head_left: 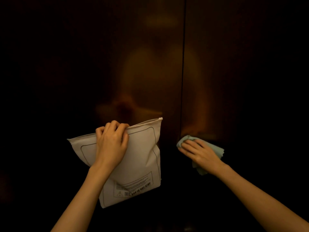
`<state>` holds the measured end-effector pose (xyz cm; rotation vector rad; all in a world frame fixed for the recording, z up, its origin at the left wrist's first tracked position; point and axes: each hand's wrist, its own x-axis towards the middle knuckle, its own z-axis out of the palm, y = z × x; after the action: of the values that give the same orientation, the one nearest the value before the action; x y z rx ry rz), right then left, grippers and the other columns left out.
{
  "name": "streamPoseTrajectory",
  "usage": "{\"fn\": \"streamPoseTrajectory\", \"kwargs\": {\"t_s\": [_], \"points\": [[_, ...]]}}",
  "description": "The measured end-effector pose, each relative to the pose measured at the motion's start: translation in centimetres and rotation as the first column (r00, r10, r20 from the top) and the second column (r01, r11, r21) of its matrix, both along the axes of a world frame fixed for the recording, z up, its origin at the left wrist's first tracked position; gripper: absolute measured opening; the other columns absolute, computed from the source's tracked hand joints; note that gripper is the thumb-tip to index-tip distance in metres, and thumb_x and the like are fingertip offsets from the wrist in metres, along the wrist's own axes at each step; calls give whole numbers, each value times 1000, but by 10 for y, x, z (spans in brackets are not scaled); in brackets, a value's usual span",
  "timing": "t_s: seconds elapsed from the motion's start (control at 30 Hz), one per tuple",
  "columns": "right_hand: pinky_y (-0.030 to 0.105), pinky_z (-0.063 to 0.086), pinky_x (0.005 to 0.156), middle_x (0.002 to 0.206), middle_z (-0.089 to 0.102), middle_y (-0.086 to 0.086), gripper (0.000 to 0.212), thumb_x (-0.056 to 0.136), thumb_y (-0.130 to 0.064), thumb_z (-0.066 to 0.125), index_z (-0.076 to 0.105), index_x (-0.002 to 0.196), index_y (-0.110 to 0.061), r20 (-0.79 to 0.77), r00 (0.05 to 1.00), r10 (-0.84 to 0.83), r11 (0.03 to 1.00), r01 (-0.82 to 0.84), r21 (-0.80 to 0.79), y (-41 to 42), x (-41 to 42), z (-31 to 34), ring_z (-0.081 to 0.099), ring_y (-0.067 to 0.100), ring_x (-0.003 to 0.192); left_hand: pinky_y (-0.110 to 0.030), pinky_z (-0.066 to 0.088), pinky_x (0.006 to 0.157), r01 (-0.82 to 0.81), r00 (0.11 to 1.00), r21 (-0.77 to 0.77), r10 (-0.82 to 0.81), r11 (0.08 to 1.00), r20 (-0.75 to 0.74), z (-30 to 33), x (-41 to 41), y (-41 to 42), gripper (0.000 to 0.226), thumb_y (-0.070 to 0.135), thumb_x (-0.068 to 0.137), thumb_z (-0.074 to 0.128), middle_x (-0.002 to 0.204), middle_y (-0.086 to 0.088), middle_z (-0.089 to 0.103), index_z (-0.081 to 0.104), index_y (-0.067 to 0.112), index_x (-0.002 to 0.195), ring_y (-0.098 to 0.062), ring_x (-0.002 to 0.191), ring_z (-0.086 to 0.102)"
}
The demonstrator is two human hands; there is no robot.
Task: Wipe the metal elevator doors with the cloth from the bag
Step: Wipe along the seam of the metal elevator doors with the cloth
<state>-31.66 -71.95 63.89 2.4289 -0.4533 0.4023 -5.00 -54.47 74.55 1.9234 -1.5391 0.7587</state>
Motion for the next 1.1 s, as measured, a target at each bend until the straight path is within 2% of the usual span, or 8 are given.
{"fn": "streamPoseTrajectory", "kwargs": {"t_s": [0.13,0.23,0.33,0.4,0.67,0.8,1.0,1.1], "points": [[38,34,95,120,62,8,42,90,-10,39,51,130,-11,270,961,64,996,-44,-80,-3,9,61,48,25,115,-34,26,76,-10,1000,-28,10,1000,17,11,-2,-7,30,25,88,38,84,-4,54,64,12,97,-24,79,52],[39,34,96,127,58,11,45,90,-5,39,49,133,-11,416,907,68,993,-19,-120,-6,16,114,42,25,122,-34,26,77,4,1000,-56,-3,998,22,22,-3,-13,29,24,88,39,84,-4,54,64,13,97,-22,80,51],[39,29,102,136,50,12,53,86,-1,43,41,138,-12,548,836,5,999,26,-48,-6,25,156,36,24,129,-32,25,77,22,999,-101,-18,995,39,36,-2,-15,28,24,88,40,86,-3,54,64,14,97,-21,81,51],[38,28,106,137,49,13,53,85,-1,44,41,138,-11,618,786,-16,1000,21,-1,-2,30,167,34,24,131,-31,25,78,27,999,-131,-22,991,40,44,-2,-14,27,24,89,39,87,-3,54,63,14,98,-19,82,51],[40,29,104,131,55,12,52,84,-6,42,41,136,-12,554,830,-64,998,65,19,10,32,98,38,25,127,-29,23,78,24,1000,-196,-25,980,-2,58,2,-11,30,25,88,38,90,-3,55,64,14,98,-20,84,51],[40,30,104,132,54,11,50,86,-4,46,46,135,-12,585,811,-35,997,70,-37,5,36,128,38,24,128,-27,20,79,39,999,-232,-46,972,-24,66,0,-13,30,26,87,39,92,-4,53,65,14,96,-16,88,46],[42,32,105,136,50,11,49,89,-8,38,43,138,-12,687,726,-26,992,106,-75,1,52,207,40,26,129,-26,19,79,72,996,-282,-82,957,-23,83,-3,-21,30,26,88,39,92,-2,53,65,14,99,-16,87,46],[41,29,107,136,50,12,50,89,-8,41,42,138,-12,708,706,0,991,96,-96,-1,54,215,37,25,130,-26,19,78,69,997,-310,-80,948,-23,88,-1,-24,31,26,88,40,90,-2,52,65,13,99,-15,86,45]]}}
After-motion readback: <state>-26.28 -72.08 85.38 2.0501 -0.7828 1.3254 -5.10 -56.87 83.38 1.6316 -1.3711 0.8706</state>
